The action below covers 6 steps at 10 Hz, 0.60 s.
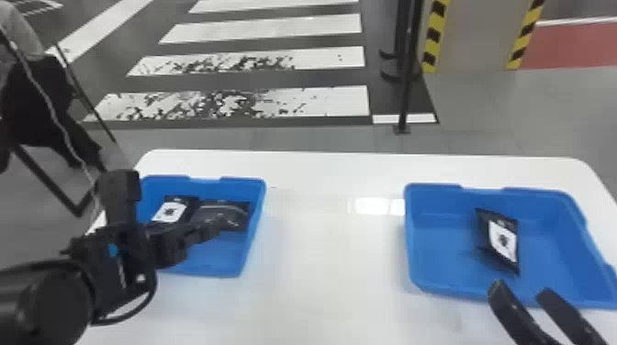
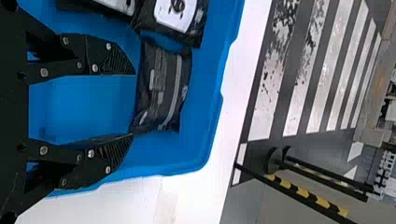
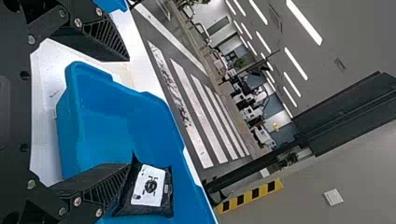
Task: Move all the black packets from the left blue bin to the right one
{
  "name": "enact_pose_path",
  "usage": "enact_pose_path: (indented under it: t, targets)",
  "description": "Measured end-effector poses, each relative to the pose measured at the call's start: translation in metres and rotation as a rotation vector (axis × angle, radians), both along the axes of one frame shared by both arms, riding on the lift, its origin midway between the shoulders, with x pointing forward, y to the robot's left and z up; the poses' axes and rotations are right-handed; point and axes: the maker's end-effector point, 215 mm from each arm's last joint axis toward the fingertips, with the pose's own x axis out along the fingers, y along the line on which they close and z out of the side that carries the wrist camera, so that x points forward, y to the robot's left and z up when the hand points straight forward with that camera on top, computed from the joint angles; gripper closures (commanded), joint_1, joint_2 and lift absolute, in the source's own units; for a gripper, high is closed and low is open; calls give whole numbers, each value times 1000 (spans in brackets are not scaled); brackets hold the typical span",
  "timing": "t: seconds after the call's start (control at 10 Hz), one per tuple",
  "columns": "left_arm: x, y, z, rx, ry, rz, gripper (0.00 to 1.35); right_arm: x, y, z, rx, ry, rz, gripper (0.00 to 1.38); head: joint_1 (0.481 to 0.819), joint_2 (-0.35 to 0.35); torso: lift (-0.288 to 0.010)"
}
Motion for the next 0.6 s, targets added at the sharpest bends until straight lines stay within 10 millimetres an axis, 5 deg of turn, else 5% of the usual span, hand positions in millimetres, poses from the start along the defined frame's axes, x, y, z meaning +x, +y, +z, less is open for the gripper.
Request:
enact_pose_path:
  t: [0.3, 0.6]
  targets:
    - [16, 48, -7, 13, 63, 86, 140, -1, 0, -3, 4, 7, 0, 237, 695, 251, -145]
    - [54, 36, -24, -18, 143, 28, 139, 0, 3, -5, 9, 9, 5, 240, 695, 229, -145]
